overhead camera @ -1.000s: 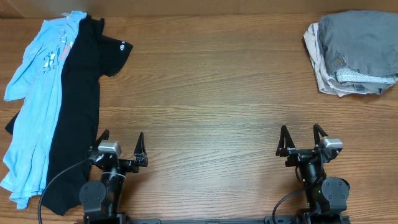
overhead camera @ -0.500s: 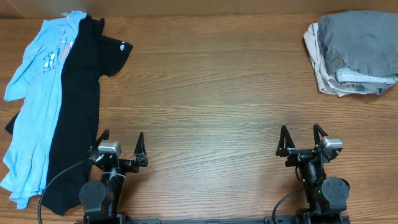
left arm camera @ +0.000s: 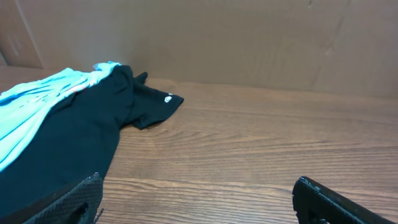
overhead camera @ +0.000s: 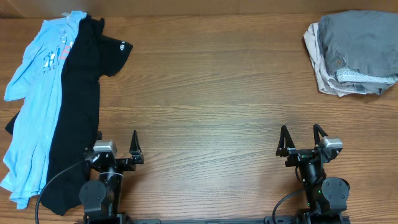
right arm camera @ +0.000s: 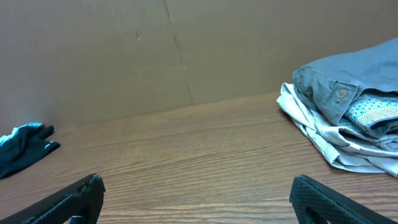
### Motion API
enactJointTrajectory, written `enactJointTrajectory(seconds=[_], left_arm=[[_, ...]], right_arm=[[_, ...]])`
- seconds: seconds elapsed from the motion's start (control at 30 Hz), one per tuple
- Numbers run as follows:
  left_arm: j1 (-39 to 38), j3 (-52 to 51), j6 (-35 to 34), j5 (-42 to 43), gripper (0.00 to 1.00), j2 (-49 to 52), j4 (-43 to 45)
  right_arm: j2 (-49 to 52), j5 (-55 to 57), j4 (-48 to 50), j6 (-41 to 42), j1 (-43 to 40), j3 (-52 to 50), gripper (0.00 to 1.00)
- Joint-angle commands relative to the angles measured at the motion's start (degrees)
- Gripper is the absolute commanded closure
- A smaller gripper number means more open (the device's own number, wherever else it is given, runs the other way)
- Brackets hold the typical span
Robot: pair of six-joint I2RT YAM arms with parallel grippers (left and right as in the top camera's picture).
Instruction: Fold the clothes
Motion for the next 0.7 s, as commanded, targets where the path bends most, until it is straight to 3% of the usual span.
enactJointTrajectory(seconds=[0.0, 0.07, 0.23, 0.37, 0.67], left_arm=[[-0.37, -0.17, -0.13, -2.32, 0.00, -0.39, -0.24], [-0.37, -0.17, -0.22, -3.52, 0.00, -0.39, -0.17], [-0.37, -0.07, -1.66, 2.69, 0.00, -0.39, 2.36], [-0.37, 3.85, -0.52, 4.48, 0.00, -0.39, -1.46], [-0.37, 25.73, 2.51, 0.70, 0.00, 11.56, -15.08]], right_arm=[[-0.52, 0.33, 0.50, 0.24, 0.26, -0.59, 0.00], [-0.52, -0.94, 0.55, 0.28, 0.26, -0.59, 0.00], [-0.52, -5.97, 1.27, 0.28, 0.26, -0.52, 0.00], [-0.52, -9.64, 1.36, 0.31, 0.26, 1.73, 0.00], [5.07, -10.73, -5.46, 0.46, 0.26, 14.51, 0.00]])
